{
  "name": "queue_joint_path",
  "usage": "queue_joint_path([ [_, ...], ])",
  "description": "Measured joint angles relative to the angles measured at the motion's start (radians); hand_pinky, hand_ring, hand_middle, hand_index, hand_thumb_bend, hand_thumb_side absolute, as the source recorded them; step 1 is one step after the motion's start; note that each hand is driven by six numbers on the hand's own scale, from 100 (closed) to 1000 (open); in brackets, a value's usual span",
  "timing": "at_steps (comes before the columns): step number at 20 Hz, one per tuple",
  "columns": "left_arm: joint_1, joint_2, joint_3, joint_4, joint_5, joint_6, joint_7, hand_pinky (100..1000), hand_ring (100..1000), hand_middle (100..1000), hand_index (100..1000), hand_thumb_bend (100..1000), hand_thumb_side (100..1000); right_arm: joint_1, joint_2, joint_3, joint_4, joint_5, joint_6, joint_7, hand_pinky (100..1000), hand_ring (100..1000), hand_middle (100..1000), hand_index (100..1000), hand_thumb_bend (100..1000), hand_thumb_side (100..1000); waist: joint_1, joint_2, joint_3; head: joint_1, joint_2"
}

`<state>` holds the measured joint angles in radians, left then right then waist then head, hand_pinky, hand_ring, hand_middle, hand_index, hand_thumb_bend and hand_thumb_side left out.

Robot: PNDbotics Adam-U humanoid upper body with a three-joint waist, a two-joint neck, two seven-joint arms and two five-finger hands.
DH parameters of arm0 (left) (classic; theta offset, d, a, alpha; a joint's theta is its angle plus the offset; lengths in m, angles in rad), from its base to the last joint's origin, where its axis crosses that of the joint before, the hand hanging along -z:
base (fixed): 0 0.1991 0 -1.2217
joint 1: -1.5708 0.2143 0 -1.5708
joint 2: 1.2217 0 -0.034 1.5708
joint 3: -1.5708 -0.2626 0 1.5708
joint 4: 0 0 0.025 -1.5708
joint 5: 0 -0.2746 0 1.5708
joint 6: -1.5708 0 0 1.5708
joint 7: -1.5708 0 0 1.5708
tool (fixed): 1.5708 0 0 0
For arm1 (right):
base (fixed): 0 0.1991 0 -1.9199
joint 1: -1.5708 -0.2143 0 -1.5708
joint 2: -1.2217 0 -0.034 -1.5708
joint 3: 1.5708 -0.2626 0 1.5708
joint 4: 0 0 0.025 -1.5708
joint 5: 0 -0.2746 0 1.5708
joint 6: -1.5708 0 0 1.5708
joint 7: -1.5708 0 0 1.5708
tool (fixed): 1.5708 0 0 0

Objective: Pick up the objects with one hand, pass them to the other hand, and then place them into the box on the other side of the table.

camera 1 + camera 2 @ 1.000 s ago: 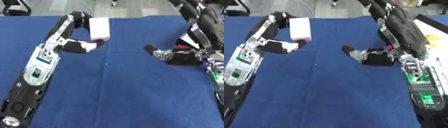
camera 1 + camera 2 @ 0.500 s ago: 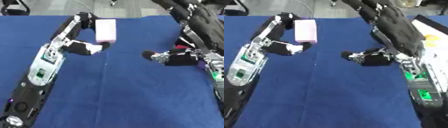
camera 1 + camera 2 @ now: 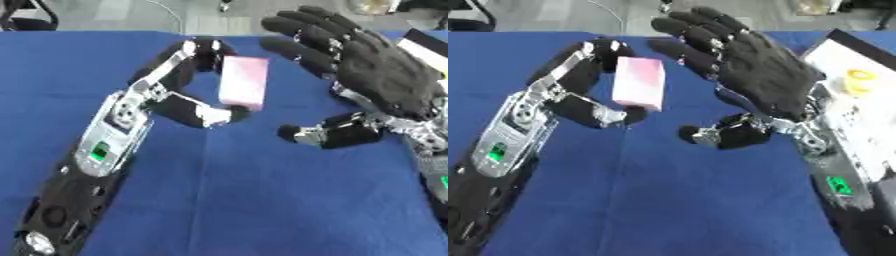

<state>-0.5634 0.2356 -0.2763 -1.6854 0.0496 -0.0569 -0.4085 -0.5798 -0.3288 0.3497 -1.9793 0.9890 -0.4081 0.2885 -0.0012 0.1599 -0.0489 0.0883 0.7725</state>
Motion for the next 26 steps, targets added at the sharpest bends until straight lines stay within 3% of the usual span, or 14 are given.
queue_joint_path([
  [6, -0.023, -0.009, -0.049, -0.013, 0.067, 0.011, -0.047, 623, 474, 467, 572, 529, 107, 0.0, 0.0, -0.01, 0.0, -0.005, -0.001, 0.091, 1000, 986, 974, 1000, 553, 228, 0.0, 0.0, 0.0, -0.014, 0.0],
  [12, -0.036, -0.009, -0.059, -0.028, 0.151, 0.034, -0.072, 621, 474, 468, 572, 532, 106, 0.0, 0.003, -0.024, 0.0, -0.01, 0.004, 0.144, 1000, 982, 970, 1000, 554, 208, 0.0, 0.0, 0.0, -0.022, 0.0],
  [18, -0.053, -0.019, -0.064, -0.036, 0.203, 0.058, -0.08, 620, 475, 470, 574, 538, 116, -0.001, 0.008, -0.035, 0.0, -0.013, 0.002, 0.154, 1000, 977, 964, 1000, 574, 186, 0.0, 0.0, 0.001, -0.031, 0.0],
  [20, -0.054, -0.024, -0.066, -0.036, 0.212, 0.066, -0.079, 617, 475, 469, 574, 541, 113, -0.001, 0.009, -0.041, 0.0, -0.018, 0.002, 0.151, 1000, 955, 931, 982, 512, 159, 0.0, -0.001, 0.001, -0.033, 0.0],
  [26, -0.055, -0.042, -0.072, -0.019, 0.24, 0.089, -0.063, 614, 474, 469, 573, 549, 109, 0.0, 0.026, -0.071, 0.0, -0.01, 0.043, 0.085, 989, 940, 928, 983, 538, 206, 0.0, -0.001, 0.001, -0.034, 0.0],
])
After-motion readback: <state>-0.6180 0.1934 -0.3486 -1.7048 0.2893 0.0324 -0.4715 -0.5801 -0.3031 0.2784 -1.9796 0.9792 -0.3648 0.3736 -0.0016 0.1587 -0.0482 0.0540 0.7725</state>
